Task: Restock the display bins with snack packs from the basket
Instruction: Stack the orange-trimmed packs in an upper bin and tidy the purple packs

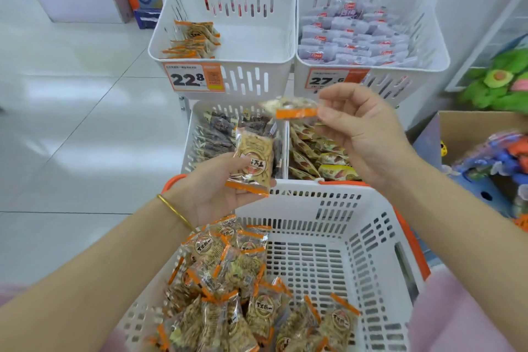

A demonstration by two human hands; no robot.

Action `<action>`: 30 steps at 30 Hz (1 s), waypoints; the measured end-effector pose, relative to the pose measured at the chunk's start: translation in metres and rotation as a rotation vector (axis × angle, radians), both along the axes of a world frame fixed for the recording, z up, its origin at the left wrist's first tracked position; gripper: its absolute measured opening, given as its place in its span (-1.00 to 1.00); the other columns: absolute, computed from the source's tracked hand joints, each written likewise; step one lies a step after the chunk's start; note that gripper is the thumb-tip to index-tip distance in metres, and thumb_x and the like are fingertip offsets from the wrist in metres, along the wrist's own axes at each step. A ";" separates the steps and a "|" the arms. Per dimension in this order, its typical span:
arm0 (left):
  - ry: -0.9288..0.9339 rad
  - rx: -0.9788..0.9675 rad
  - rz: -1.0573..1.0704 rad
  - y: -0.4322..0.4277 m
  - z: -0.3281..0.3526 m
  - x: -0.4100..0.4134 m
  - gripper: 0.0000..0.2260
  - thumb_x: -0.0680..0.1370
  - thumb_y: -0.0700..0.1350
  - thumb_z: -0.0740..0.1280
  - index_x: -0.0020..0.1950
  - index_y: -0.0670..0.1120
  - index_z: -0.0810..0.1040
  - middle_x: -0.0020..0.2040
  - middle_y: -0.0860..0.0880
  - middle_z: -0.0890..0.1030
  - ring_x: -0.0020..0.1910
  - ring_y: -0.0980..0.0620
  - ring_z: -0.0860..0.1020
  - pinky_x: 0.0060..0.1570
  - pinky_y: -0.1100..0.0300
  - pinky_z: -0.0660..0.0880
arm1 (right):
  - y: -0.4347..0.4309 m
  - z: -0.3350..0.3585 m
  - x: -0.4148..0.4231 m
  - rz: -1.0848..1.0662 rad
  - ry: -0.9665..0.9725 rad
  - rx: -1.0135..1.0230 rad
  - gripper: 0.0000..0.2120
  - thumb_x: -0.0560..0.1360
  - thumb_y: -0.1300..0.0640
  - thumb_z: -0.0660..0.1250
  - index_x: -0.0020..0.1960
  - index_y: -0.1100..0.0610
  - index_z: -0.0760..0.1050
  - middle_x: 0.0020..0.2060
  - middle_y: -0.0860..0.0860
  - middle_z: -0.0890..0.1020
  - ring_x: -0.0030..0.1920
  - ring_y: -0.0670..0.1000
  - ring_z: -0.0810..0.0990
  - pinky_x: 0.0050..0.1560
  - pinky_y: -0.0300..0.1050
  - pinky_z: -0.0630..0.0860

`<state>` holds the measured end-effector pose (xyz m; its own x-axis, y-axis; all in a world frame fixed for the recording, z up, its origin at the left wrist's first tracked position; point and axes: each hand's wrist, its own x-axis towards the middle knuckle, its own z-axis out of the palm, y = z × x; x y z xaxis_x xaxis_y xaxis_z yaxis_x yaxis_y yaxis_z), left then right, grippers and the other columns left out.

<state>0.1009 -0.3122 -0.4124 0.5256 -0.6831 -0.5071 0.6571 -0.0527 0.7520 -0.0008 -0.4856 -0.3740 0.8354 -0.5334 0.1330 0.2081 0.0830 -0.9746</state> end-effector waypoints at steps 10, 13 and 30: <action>-0.116 -0.130 -0.021 -0.001 0.007 -0.002 -0.54 0.60 0.14 0.09 0.28 -0.14 0.50 0.17 -0.18 0.61 0.04 -0.12 0.63 0.06 0.04 0.57 | 0.028 -0.022 -0.006 0.105 0.187 -0.586 -0.73 0.41 0.43 0.38 -0.19 0.06 0.56 -0.27 -0.10 0.57 -0.24 -0.20 0.53 -0.18 -0.33 0.52; -0.195 -0.116 -0.034 0.002 0.004 -0.001 -0.65 0.59 -0.08 0.21 0.32 -0.21 0.45 0.20 -0.24 0.57 -0.01 -0.12 0.61 -0.01 0.08 0.61 | 0.031 -0.021 -0.006 0.116 0.231 -0.471 -0.77 0.42 0.38 0.37 -0.10 0.07 0.53 -0.17 -0.03 0.55 -0.18 -0.12 0.55 -0.09 -0.17 0.60; -1.045 0.476 -0.240 0.007 0.018 0.010 -0.69 0.43 -0.24 0.46 0.11 -0.12 0.47 -0.10 -0.07 0.64 -0.21 -0.01 0.64 -0.25 0.26 0.58 | -0.006 -0.011 -0.001 0.076 0.377 -0.215 -0.74 0.40 0.28 0.45 0.07 0.21 0.53 -0.16 0.07 0.69 -0.24 -0.05 0.67 -0.31 -0.17 0.59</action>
<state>0.1111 -0.3050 -0.3946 0.7213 -0.6792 -0.1359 -0.3336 -0.5126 0.7912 -0.0020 -0.4917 -0.3854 0.8827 -0.4616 -0.0875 -0.1642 -0.1285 -0.9780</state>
